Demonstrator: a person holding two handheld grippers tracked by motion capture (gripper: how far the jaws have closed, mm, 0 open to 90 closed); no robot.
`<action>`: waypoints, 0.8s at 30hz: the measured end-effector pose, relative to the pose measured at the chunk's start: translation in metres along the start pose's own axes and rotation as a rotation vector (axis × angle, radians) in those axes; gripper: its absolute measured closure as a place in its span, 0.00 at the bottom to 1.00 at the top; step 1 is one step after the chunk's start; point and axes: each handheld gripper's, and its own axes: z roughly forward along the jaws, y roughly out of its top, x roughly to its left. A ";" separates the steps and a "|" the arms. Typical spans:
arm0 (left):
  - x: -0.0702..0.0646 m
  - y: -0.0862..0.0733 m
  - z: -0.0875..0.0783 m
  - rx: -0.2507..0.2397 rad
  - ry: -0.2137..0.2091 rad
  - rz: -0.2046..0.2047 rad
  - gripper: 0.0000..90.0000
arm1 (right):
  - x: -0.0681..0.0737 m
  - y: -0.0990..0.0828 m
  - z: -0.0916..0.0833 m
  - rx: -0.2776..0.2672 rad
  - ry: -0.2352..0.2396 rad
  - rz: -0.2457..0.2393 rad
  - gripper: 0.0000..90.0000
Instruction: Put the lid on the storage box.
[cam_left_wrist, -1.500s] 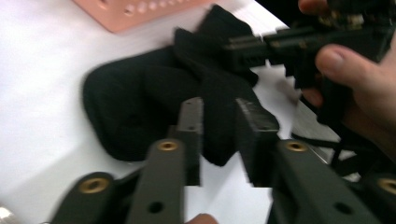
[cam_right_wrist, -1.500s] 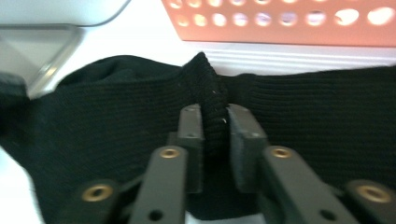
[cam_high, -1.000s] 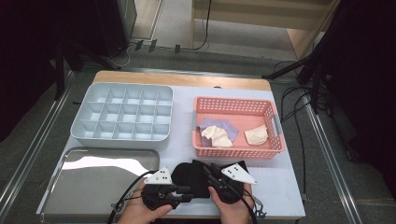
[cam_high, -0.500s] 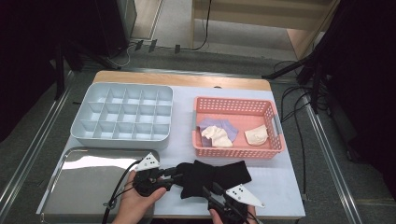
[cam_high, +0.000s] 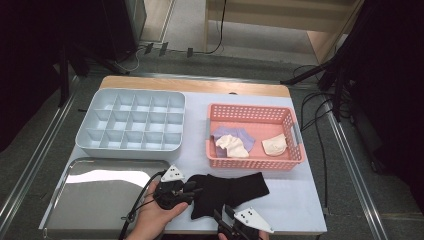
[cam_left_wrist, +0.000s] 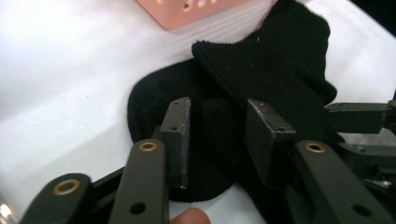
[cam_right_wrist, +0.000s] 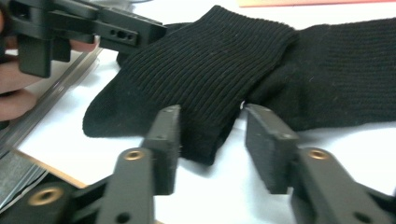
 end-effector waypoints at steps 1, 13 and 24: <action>-0.001 0.000 0.000 0.009 0.000 0.007 0.73 | 0.000 0.000 0.001 0.000 -0.001 -0.015 0.76; -0.004 0.002 -0.013 -0.031 -0.102 0.025 1.00 | -0.003 0.014 -0.009 0.003 -0.016 -0.096 0.96; -0.001 -0.004 -0.032 -0.118 -0.101 0.042 1.00 | -0.011 0.049 0.002 -0.097 -0.050 -0.289 0.96</action>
